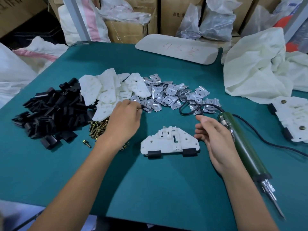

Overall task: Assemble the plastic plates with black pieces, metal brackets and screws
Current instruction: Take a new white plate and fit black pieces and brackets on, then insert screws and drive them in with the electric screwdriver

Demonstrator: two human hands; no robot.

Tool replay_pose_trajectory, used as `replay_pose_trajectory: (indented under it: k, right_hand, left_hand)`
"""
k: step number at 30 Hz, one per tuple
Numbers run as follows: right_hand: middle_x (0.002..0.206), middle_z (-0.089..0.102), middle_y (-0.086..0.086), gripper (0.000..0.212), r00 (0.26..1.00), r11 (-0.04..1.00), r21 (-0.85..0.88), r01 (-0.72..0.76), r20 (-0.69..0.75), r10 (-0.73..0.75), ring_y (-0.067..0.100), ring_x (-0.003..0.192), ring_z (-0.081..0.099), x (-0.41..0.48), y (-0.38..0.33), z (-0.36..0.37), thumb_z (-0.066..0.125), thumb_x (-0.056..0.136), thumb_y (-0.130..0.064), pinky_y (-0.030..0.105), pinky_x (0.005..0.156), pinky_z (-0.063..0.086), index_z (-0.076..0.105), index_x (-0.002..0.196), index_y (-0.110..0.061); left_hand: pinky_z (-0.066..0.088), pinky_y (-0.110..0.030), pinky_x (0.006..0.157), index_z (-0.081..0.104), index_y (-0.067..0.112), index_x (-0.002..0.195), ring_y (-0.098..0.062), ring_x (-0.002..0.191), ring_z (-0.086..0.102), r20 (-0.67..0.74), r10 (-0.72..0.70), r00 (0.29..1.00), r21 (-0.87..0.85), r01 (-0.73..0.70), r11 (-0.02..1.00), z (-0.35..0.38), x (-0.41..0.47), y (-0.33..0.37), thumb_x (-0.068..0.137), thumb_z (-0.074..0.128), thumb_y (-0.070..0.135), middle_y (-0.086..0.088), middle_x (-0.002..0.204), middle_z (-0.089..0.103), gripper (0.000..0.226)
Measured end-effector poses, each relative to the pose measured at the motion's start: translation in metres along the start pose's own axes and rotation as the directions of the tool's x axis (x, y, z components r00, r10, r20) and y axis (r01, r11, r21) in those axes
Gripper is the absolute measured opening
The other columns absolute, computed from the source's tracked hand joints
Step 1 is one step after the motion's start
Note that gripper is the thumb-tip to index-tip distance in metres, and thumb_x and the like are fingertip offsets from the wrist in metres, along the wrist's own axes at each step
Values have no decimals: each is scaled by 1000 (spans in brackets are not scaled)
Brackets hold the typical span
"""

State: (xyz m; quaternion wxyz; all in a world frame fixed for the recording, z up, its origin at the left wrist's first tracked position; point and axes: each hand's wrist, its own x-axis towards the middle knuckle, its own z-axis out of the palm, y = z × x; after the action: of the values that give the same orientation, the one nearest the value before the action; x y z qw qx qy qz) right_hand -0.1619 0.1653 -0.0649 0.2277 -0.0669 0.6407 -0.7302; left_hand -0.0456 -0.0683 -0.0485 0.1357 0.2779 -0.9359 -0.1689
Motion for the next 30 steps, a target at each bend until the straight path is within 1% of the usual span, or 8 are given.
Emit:
replay_pose_trajectory:
  k: [2, 5, 12, 17, 23, 26, 27, 30]
  right_hand:
    - [95, 65, 5, 18, 1000, 1000, -8, -1, 2, 1, 12, 85, 61, 1, 1, 0, 60, 103, -20, 23, 75, 55, 77, 106, -19]
    - [95, 65, 5, 17, 1000, 1000, -19, -5, 9, 5, 12, 86, 61, 1, 1, 0, 60, 103, -18, 24, 76, 54, 75, 109, -16]
    - [91, 63, 6, 17, 1000, 1000, -11, -3, 15, 3, 10, 80, 60, 1, 1, -1, 58, 104, -13, 21, 73, 55, 72, 111, -8]
    - [91, 64, 5, 16, 1000, 1000, -24, 0, 12, 0, 10, 81, 60, 2, 2, -2, 58, 103, -12, 22, 75, 55, 72, 111, -9]
    - [90, 66, 2, 15, 1000, 999, -42, 20, -5, -20, 10, 82, 61, 2, 5, -3, 60, 103, -13, 21, 74, 55, 73, 107, -13]
    - [88, 71, -12, 12, 986, 977, -141, 160, -23, -165, 6, 82, 61, 0, 5, -1, 65, 100, -14, 19, 74, 53, 75, 103, -21]
    - [89, 72, -16, 12, 971, 955, -179, 235, -5, -239, 3, 82, 62, -1, 5, 0, 68, 98, -14, 17, 74, 52, 75, 101, -23]
    - [92, 76, -12, 9, 934, 923, -151, 354, 108, -341, -1, 81, 64, -8, 3, 4, 74, 92, -22, 14, 73, 50, 78, 97, -28]
  left_hand:
    - [39, -41, 100, 57, 6, 126, -34, 117, 47, 65, -63, 996, 73, 58, 996, 0, 3, -6, 104, 48, 21, -15, 123, 55, 28]
    - [39, -42, 100, 50, 4, 130, -35, 118, 47, 80, -67, 994, 149, 55, 987, 5, 3, -1, 103, 50, 21, -17, 128, 52, 32]
    - [41, -43, 98, 55, 11, 120, -33, 113, 48, 121, -117, 986, 239, 86, 967, -4, -2, -7, 101, 54, 35, -12, 120, 53, 31]
    - [41, -40, 94, 61, 14, 110, -31, 108, 48, 124, -81, 989, 199, 56, 978, -3, -5, -8, 101, 54, 28, -9, 115, 50, 18]
    - [43, -34, 81, 71, 11, 103, -27, 98, 56, 24, -16, 1000, 47, 15, 999, -5, -6, -4, 102, 57, 26, -5, 105, 55, 21]
    - [43, -27, 75, 74, 25, 102, -15, 85, 59, -97, 26, 995, -165, -42, 985, -10, -19, 17, 101, 59, 31, 6, 95, 62, 16]
    - [44, -22, 72, 73, 32, 97, -7, 79, 60, -86, 3, 996, -327, -31, 945, -11, -25, 29, 99, 61, 32, 13, 88, 65, 12]
    - [48, -15, 68, 72, 38, 90, 0, 74, 63, 39, -7, 999, -732, 33, 681, -7, -40, 68, 96, 65, 21, 14, 84, 74, 19]
